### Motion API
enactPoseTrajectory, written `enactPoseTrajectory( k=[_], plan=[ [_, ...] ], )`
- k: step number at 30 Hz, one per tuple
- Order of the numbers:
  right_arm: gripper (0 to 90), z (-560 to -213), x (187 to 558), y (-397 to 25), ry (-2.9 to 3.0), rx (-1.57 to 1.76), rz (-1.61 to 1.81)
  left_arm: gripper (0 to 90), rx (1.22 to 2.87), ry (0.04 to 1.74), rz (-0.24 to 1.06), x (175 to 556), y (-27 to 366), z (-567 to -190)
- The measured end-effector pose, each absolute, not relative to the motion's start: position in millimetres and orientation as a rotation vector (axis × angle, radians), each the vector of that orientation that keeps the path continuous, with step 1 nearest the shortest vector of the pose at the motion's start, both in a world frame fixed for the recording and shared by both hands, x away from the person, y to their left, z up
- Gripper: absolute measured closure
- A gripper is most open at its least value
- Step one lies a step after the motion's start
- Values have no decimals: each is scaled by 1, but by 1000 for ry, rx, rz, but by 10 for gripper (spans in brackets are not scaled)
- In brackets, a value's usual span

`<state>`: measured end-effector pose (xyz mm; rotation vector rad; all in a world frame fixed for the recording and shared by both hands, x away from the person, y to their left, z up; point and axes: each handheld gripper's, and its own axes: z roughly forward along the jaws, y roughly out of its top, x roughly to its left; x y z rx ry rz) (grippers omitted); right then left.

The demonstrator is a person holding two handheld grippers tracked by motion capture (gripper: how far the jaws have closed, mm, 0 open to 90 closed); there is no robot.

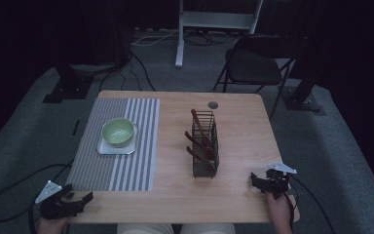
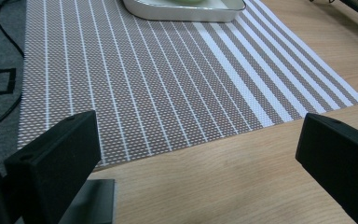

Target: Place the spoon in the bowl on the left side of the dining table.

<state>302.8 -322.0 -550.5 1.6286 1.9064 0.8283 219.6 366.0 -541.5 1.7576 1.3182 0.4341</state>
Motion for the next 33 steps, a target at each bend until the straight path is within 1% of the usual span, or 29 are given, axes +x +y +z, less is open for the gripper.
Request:
enactPoseTrajectory(
  k=[4,8,16,21,33],
  plan=[
    [120,-551,303,-322,1907,1629,828,0,1773,1306,439,220,361,-540],
    [120,-551,303,-322,1907,1629,828,0,1758,1282,404,220,359,-536],
    [120,-551,303,-322,1907,1628,828,0,1805,1245,384,223,349,-536],
    [120,-551,303,-322,1907,1628,828,0,1805,1179,383,223,337,-526],
    [120,-551,303,-322,1907,1628,828,0,1816,1107,346,226,320,-517]
  ],
)
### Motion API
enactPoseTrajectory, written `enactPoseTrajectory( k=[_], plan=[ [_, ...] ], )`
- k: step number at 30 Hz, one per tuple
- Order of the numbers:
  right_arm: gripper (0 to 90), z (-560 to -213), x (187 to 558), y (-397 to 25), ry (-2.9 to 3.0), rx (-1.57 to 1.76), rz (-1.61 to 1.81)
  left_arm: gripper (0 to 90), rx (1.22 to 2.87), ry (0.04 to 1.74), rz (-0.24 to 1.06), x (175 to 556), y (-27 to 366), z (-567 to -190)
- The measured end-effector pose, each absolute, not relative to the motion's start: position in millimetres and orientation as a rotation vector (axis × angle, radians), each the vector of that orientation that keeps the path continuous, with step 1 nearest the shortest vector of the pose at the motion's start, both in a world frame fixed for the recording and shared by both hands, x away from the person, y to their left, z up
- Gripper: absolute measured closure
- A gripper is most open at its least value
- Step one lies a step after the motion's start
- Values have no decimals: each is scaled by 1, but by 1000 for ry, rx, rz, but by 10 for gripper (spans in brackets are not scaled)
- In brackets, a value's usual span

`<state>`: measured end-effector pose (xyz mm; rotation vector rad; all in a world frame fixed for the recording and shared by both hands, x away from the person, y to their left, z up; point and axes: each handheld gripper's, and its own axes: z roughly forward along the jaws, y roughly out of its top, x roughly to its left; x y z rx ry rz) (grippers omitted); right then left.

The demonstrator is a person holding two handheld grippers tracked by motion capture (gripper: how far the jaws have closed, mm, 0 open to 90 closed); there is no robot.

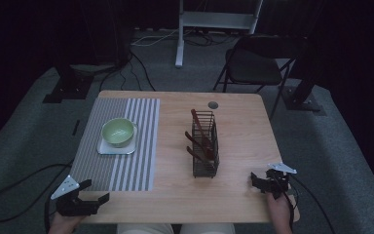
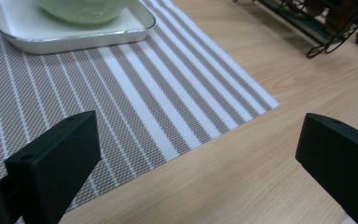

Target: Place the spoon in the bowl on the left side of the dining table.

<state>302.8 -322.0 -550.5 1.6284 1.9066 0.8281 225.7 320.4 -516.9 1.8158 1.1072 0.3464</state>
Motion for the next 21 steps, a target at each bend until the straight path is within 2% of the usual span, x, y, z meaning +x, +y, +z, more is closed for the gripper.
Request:
enactPoseTrajectory(
  k=[21],
  plan=[
    [120,-551,303,-322,1907,1628,828,0,1815,993,337,236,288,-494]
  ],
)
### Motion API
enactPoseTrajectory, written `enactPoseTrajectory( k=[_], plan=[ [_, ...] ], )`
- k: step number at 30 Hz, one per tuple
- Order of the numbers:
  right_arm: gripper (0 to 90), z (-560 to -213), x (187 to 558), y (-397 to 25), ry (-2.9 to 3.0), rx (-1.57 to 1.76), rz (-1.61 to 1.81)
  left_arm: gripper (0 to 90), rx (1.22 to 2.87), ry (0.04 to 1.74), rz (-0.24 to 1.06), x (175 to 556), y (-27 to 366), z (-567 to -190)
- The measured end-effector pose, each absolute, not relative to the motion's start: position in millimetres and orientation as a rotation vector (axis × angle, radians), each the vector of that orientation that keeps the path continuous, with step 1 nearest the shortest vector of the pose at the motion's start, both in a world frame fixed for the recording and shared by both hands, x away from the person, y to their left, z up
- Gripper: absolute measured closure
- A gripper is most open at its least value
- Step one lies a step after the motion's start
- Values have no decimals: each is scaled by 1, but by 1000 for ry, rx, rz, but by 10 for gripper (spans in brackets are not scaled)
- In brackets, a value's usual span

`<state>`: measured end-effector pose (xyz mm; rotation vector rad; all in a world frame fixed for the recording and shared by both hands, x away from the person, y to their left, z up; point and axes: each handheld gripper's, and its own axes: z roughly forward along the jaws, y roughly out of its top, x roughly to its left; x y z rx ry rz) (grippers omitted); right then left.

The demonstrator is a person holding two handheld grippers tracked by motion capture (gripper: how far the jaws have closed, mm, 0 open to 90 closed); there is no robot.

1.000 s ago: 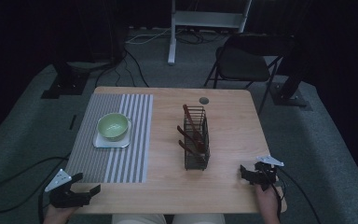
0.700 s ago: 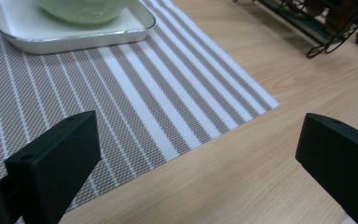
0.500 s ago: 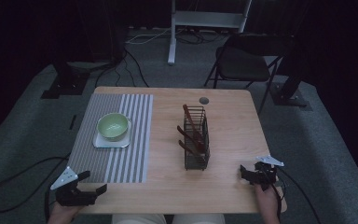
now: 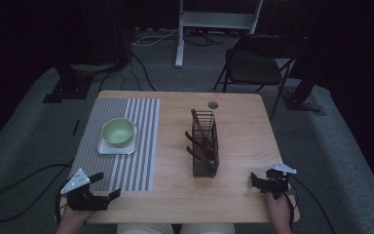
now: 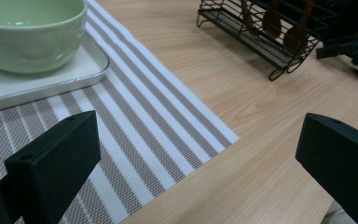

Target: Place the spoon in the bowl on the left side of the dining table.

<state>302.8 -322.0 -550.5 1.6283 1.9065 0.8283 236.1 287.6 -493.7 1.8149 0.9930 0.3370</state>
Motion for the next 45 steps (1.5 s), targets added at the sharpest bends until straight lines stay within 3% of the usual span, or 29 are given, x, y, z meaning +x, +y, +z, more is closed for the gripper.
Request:
enactPoseTrajectory(
  k=[45],
  plan=[
    [120,-551,303,-322,1907,1628,829,0,1852,764,241,275,202,-455]
  ],
)
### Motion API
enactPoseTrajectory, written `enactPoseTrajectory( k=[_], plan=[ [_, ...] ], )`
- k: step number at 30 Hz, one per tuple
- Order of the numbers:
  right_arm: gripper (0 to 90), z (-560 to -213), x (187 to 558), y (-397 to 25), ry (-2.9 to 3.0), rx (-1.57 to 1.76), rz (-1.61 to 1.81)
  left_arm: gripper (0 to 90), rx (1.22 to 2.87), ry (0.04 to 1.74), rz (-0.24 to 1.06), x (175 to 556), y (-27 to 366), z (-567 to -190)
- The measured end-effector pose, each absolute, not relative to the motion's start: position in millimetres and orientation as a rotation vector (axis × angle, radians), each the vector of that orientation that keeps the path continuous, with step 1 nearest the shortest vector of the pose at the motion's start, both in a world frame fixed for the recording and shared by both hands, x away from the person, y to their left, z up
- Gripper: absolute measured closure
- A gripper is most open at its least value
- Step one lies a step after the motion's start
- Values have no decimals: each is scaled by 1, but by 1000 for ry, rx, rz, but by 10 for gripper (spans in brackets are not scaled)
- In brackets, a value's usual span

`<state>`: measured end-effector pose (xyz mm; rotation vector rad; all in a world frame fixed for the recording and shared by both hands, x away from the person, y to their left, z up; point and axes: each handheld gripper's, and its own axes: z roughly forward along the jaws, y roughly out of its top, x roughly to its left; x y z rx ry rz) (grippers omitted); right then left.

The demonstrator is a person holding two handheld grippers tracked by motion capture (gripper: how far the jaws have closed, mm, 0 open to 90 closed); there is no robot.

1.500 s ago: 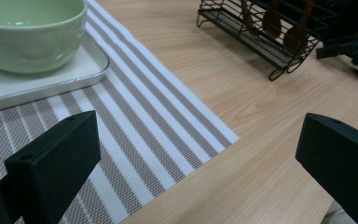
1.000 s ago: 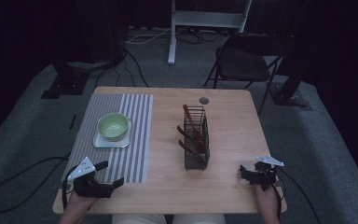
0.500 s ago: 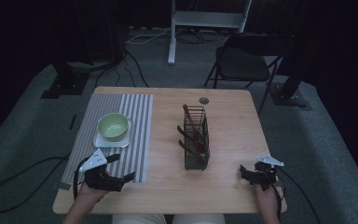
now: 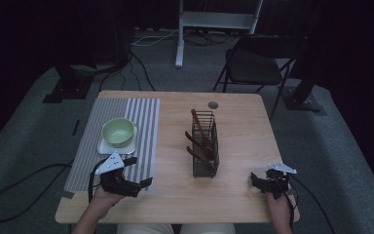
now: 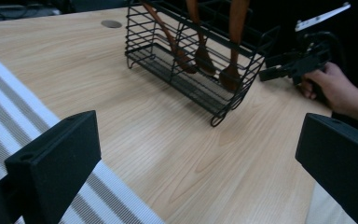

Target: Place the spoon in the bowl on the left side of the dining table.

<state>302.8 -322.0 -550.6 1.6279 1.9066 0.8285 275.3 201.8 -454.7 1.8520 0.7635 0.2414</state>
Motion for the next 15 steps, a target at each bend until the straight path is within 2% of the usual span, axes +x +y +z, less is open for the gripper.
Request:
enactPoseTrajectory(
  k=[15],
  plan=[
    [120,-551,303,-322,1907,1628,828,0,1861,713,234,285,183,-443]
  ],
)
